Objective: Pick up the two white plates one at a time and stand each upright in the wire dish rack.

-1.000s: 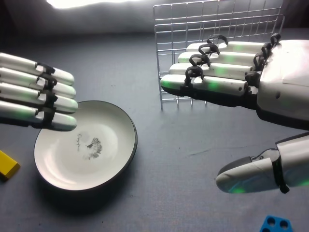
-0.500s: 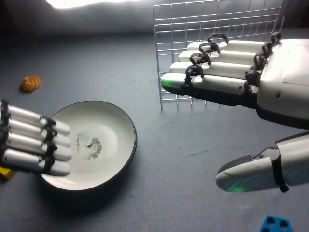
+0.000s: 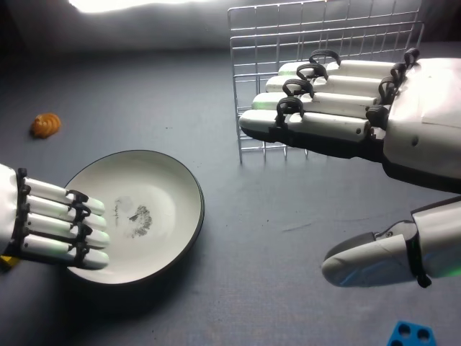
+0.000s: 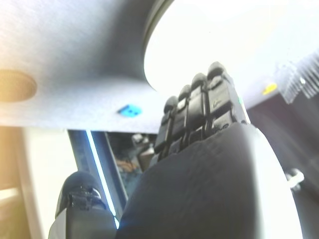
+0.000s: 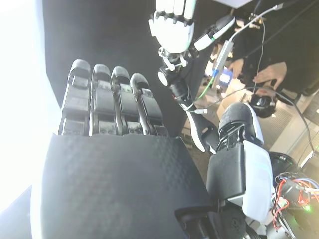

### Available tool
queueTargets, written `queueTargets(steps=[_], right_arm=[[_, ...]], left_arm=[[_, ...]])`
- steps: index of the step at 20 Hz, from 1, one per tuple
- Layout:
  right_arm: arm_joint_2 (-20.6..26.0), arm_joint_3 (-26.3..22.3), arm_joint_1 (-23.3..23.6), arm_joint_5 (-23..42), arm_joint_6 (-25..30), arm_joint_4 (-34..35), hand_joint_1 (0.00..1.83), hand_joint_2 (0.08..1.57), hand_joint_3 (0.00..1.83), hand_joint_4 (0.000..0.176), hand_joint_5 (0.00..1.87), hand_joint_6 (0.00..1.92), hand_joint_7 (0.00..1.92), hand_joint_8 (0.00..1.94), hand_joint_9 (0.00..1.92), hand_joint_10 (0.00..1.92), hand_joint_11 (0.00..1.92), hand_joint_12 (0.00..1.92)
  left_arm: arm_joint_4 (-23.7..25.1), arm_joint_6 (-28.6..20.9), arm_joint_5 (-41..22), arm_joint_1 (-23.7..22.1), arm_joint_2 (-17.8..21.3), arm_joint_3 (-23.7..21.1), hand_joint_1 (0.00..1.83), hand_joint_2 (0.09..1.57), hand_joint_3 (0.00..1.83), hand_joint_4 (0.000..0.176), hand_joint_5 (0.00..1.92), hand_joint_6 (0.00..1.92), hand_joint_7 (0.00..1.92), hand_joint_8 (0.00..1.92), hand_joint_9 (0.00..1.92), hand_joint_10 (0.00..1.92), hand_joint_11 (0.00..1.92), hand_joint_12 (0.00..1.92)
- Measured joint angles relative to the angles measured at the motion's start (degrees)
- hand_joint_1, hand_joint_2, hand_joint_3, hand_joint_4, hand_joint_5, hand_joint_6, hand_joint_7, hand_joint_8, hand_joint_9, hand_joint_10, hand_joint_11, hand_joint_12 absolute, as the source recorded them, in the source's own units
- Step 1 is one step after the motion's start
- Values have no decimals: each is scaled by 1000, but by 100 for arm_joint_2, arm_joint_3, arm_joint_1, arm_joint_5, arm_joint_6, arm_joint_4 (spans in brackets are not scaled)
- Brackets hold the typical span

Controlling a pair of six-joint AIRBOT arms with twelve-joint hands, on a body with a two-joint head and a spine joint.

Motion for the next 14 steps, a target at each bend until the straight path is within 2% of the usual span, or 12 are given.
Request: queueTargets(steps=[7, 12, 14], right_arm=[[-254, 4, 0, 37, -173, 7, 0, 1061, 4, 0, 0, 0, 0, 0, 0, 0, 0, 0], [-629, 9, 0, 125, -719, 435, 0, 1066, 6, 0, 0, 0, 0, 0, 0, 0, 0, 0], [-879, 28, 0, 184, -765, 474, 0, 1062, 3, 0, 0, 0, 0, 0, 0, 0, 0, 0]], left_arm=[[-28, 177, 20, 142, -308, 483, 0, 972, 7, 0, 0, 0, 0, 0, 0, 0, 0, 0], [-59, 243, 31, 232, -396, 649, 0, 967, 3, 0, 0, 0, 0, 0, 0, 0, 0, 0], [-22, 256, 28, 273, -466, 678, 0, 971, 5, 0, 0, 0, 0, 0, 0, 0, 0, 0]])
